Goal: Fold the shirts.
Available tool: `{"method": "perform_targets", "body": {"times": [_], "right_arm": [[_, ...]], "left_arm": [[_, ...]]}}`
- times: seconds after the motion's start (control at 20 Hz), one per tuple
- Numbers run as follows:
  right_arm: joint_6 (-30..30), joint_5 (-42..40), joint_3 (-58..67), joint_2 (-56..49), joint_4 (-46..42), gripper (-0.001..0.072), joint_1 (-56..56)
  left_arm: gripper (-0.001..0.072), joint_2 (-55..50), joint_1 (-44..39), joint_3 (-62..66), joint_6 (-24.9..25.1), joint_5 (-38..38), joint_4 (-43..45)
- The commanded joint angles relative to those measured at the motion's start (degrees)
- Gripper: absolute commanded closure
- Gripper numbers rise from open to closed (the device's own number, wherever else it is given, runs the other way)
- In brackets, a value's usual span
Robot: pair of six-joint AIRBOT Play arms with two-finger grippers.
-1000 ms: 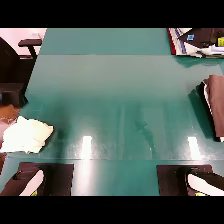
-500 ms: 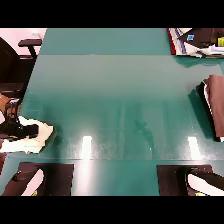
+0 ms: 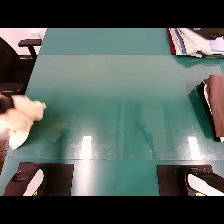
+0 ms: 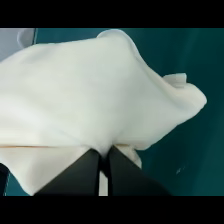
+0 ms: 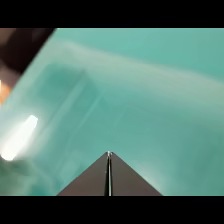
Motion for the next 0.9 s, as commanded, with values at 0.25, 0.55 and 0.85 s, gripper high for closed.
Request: {"method": "perform_targets", "body": {"times": [0.25, 0.55, 0.85], "right_arm": [[0.0, -10.4, 0.1, 4.5, -0.1, 0.0693, 0.0], [0.0, -11.1, 0.1, 4.4, -0.1, 0.0693, 0.0], [0.1, -11.3, 0.1, 4.5, 0.0, 0.0693, 0.0]], "left_arm": [[0.0687, -1.1, -0.1, 27.4, 3.8, 2.4, -18.3], [0.0687, -11.1, -9.7, 27.4, 3.8, -0.1, -24.3], [0.0685, -23.9, -34.5, 25.6, -6.1, 1.7, -13.1]]}}
